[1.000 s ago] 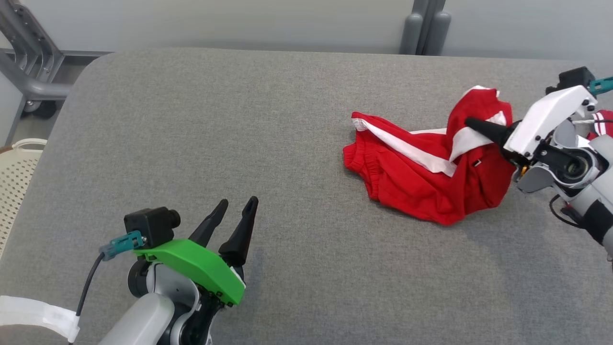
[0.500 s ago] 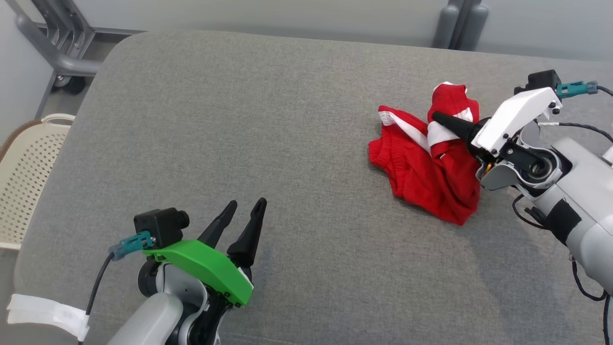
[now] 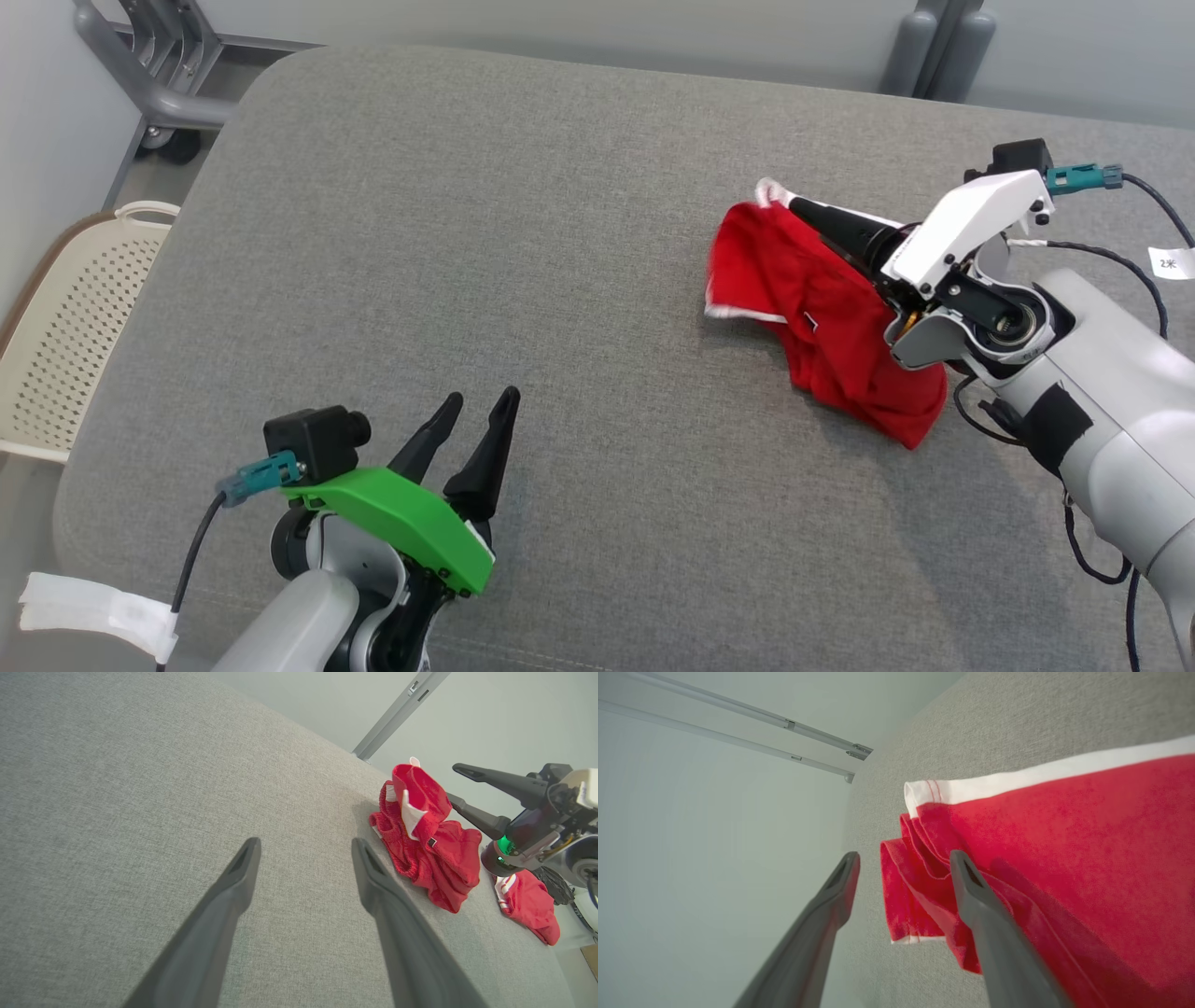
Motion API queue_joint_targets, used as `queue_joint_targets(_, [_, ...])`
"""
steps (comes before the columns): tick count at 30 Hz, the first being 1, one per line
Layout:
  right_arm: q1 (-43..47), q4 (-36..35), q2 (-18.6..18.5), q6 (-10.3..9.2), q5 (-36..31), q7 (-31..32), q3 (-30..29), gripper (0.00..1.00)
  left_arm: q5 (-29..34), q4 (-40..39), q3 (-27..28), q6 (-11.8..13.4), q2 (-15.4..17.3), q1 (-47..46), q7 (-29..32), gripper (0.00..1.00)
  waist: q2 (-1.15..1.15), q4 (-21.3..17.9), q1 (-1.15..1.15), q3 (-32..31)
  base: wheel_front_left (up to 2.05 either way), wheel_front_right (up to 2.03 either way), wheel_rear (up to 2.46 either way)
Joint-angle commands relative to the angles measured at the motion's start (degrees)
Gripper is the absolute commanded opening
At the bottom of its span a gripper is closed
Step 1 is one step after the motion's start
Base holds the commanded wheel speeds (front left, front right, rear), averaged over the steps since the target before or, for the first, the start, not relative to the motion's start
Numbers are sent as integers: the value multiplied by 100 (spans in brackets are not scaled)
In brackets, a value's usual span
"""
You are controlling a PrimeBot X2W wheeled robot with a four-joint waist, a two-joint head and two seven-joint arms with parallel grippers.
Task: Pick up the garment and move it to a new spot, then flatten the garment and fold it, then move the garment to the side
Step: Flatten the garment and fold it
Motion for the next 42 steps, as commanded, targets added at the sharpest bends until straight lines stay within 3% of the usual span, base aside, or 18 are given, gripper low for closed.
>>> queue_joint_targets(1, [120, -56, 27, 2, 49, 20, -54, 100, -13, 1, 0, -9, 28, -52, -23, 100, 0, -22, 0, -25, 0, 0, 0])
queue_joint_targets(12, [386, -883, -306, 2, -326, -175, -392, 100, -28, -53, 28, 66, 102, 86, -36, 100, 0, -278, 0, -234, 0, 0, 0])
queue_joint_targets(23, [965, -1399, -831, 2, -1014, -899, -514, 100, 35, -209, 70, 140, 276, 265, -120, 100, 0, -674, 0, -512, 0, 0, 0])
queue_joint_targets(30, [1027, -1084, -888, 2, -1887, -1431, -125, 100, 272, -362, 50, 177, 417, 365, -347, 100, 0, -851, 0, -640, 0, 0, 0])
queue_joint_targets(42, [879, 36, -366, 2, -2518, -1748, 292, 100, 974, -615, -155, 429, 567, 563, -839, 100, 0, -730, 0, -745, 0, 0, 0])
